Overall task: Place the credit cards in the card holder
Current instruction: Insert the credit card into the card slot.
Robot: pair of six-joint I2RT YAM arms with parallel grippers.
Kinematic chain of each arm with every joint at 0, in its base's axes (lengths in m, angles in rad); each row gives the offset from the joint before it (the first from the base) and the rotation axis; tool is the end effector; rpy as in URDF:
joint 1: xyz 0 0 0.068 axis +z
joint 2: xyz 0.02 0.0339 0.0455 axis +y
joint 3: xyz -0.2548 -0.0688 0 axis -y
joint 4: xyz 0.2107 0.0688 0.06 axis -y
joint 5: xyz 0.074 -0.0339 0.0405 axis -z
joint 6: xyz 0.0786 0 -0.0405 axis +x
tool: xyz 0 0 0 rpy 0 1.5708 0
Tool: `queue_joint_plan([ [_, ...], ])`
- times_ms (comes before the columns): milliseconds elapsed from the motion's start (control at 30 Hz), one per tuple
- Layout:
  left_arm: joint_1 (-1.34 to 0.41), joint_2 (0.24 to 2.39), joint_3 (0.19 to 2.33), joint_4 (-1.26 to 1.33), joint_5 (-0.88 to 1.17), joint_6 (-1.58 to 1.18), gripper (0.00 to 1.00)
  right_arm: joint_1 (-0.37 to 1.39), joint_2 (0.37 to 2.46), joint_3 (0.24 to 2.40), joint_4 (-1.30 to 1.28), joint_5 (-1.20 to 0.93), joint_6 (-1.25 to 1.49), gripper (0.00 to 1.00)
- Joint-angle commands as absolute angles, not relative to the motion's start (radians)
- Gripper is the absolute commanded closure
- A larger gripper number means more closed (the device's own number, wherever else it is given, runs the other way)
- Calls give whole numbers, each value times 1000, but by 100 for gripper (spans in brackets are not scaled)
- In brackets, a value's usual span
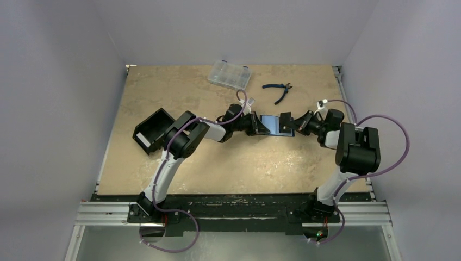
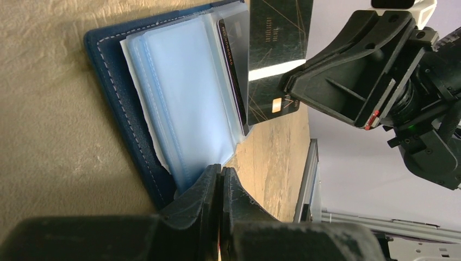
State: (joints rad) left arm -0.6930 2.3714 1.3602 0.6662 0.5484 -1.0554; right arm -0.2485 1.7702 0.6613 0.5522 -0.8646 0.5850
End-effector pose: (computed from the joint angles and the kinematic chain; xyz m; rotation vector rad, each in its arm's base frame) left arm 0.3572 -0.3499 0.0965 0.0319 2.2613 -1.5971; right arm 0.3290 -0.0218 0.1353 0.3465 2.0702 1.1141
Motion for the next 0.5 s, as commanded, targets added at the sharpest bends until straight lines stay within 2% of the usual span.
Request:
queue_joint_plan([
  [0,-686,2390,1359,617,518,-1025,100,-236,1799,666,626,-897,601,100],
  [467,-683,2385,1342,641,535,-1048,100,-218,1857,647,704,-902,649,100],
])
